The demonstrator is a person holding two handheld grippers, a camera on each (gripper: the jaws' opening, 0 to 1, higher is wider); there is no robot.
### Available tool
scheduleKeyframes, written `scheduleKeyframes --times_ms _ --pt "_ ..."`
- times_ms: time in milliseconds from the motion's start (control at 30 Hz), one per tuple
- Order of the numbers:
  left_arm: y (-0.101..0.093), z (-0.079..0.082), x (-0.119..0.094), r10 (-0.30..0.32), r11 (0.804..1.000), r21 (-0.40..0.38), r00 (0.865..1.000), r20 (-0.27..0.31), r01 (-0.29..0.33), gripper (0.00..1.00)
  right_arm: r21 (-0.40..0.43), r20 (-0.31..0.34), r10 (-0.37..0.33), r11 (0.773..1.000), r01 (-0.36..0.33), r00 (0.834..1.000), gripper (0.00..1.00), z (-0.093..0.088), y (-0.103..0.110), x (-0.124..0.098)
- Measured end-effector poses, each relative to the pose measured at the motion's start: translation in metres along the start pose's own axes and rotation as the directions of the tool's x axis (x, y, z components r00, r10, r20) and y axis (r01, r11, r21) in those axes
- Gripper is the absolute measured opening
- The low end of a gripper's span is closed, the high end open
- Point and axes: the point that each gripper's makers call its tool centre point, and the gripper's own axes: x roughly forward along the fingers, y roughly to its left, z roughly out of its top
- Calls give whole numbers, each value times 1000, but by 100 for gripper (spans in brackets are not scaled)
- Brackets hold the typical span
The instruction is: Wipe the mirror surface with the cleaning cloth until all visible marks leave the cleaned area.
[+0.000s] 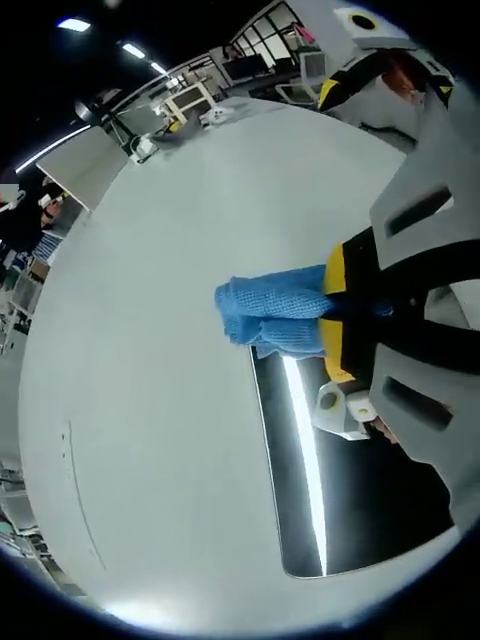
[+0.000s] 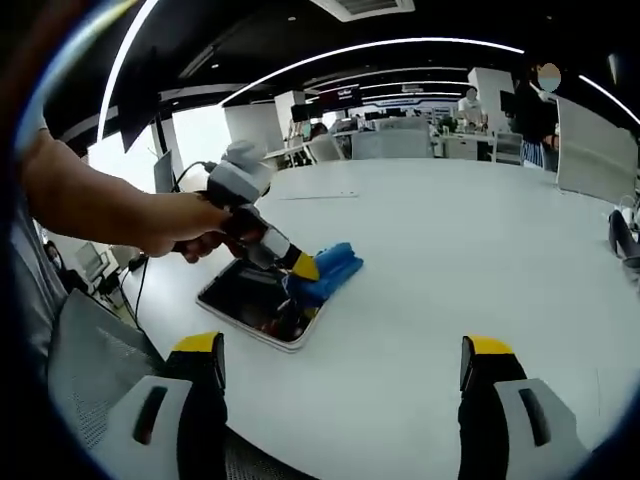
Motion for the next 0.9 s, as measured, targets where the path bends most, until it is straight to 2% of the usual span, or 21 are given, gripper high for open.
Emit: scheduleKeyframes --times_ms 367,467,900 --pt "-3 -19 -9 -16 1000 -9 1000 2 16 3 -3 1 0 1000 0 1000 97 0 0 0" --pt "-3 -18 -9 -17 1000 1 1000 16 17 3 -2 1 0 1000 0 1000 97 0 0 0" --pt "-1 -17 -10 -20 999 -25 1000 9 20 3 -3 -2 0 1000 0 1000 96 0 1 0"
